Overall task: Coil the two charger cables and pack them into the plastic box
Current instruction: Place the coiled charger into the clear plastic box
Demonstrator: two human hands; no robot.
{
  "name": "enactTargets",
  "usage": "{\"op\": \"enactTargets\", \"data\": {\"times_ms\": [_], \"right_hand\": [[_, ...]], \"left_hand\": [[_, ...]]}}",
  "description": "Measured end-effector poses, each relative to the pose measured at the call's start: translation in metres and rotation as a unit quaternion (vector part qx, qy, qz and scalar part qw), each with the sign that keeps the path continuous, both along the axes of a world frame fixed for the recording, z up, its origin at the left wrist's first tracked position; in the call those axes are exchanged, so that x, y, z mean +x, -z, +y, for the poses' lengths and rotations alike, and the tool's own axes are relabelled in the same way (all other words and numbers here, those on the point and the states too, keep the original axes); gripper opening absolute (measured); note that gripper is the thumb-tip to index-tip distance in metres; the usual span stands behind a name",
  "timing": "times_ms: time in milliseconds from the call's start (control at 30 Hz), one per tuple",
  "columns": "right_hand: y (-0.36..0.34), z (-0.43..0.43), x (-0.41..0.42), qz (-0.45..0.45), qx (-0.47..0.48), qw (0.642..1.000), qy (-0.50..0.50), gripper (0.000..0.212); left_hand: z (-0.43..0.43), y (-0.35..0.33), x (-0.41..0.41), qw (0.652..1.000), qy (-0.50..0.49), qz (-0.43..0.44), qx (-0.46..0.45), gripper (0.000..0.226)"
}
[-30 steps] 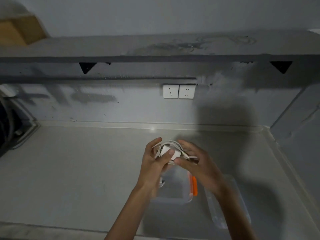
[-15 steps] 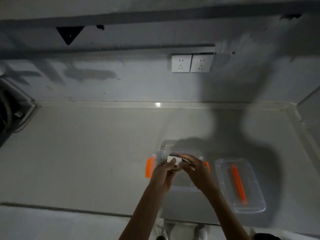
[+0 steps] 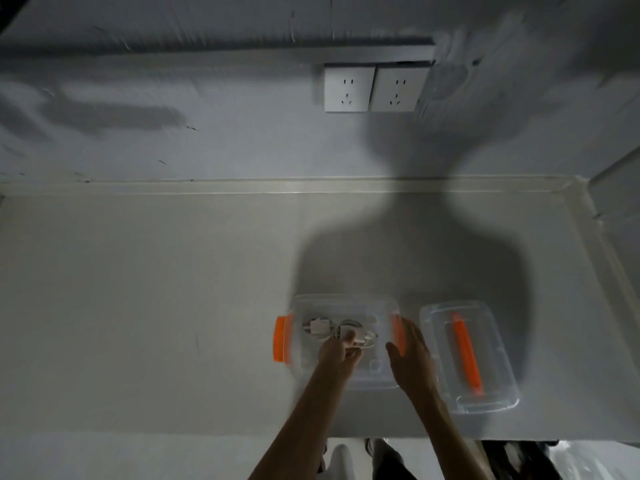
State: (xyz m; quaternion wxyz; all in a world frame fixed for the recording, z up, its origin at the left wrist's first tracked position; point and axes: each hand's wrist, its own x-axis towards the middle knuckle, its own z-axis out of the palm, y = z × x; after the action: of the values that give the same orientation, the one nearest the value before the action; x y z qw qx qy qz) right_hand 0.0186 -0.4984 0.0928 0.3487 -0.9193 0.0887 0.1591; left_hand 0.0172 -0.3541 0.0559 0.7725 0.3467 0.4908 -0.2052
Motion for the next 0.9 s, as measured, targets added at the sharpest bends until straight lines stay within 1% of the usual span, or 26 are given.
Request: {"op": "enactTargets", "data": {"times_ms": [67, 133, 167, 200, 267, 333, 367, 433, 467, 533, 667, 733, 800, 833, 867, 900], "right_hand": [[0.002, -0.002, -0.001, -0.013, -0.007, 1.000, -0.018, 0.055], [0.004, -0.005, 0.000, -0.027, -0.008, 0.999, -0.034, 0.054], [0.005, -0.006, 0.000, -0.033, -0.004, 0.999, -0.036, 0.054], [0.006, -0.006, 0.001, -0.038, 0.002, 0.999, -0.035, 0.053], [0.009, -0.007, 0.001, -0.047, 0.013, 0.998, -0.034, 0.052], [0.013, -0.009, 0.002, -0.048, 0.015, 0.998, -0.037, 0.052], [0.014, -0.009, 0.002, -0.049, 0.014, 0.998, -0.038, 0.053], [0.016, -0.011, 0.001, -0.049, 0.014, 0.998, -0.035, 0.053], [0.015, -0.011, 0.000, -0.051, 0.012, 0.998, -0.033, 0.054], [0.014, -0.011, 0.000, -0.056, 0.009, 0.998, -0.032, 0.055], [0.015, -0.014, 0.000, -0.058, 0.013, 0.998, -0.032, 0.056], [0.015, -0.015, 0.000, -0.055, 0.014, 0.998, -0.038, 0.057], [0.013, -0.016, -0.001, -0.041, 0.018, 0.998, -0.050, 0.057], [0.011, -0.015, -0.001, -0.039, 0.019, 0.998, -0.048, 0.056], [0.007, -0.014, -0.003, -0.039, 0.016, 0.999, -0.032, 0.054], [0.001, -0.012, -0.005, -0.059, 0.009, 0.998, -0.003, 0.050]], "left_hand": [[-0.008, -0.001, -0.004, 0.991, 0.099, -0.058, 0.069, 0.030], [-0.013, 0.005, -0.004, 0.957, 0.215, -0.098, 0.171, 0.023], [-0.016, 0.013, -0.004, 0.927, 0.264, -0.116, 0.238, 0.016], [-0.018, 0.017, -0.002, 0.887, 0.317, -0.133, 0.309, 0.011], [-0.019, 0.022, 0.003, 0.815, 0.376, -0.162, 0.409, 0.013], [-0.021, 0.021, 0.006, 0.791, 0.389, -0.177, 0.438, 0.018], [-0.024, 0.021, 0.007, 0.786, 0.392, -0.174, 0.445, 0.021], [-0.028, 0.024, 0.009, 0.791, 0.383, -0.173, 0.445, 0.031], [-0.030, 0.028, 0.010, 0.784, 0.382, -0.174, 0.457, 0.033], [-0.031, 0.031, 0.010, 0.764, 0.397, -0.167, 0.480, 0.029], [-0.032, 0.031, 0.012, 0.766, 0.426, -0.127, 0.464, 0.032], [-0.034, 0.033, 0.015, 0.768, 0.434, -0.114, 0.457, 0.030], [-0.034, 0.026, 0.018, 0.779, 0.429, -0.122, 0.440, 0.021], [-0.034, 0.022, 0.016, 0.793, 0.429, -0.123, 0.415, 0.013], [-0.033, 0.018, 0.014, 0.815, 0.416, -0.132, 0.382, 0.009], [-0.031, 0.017, 0.010, 0.846, 0.383, -0.139, 0.344, 0.014]]}}
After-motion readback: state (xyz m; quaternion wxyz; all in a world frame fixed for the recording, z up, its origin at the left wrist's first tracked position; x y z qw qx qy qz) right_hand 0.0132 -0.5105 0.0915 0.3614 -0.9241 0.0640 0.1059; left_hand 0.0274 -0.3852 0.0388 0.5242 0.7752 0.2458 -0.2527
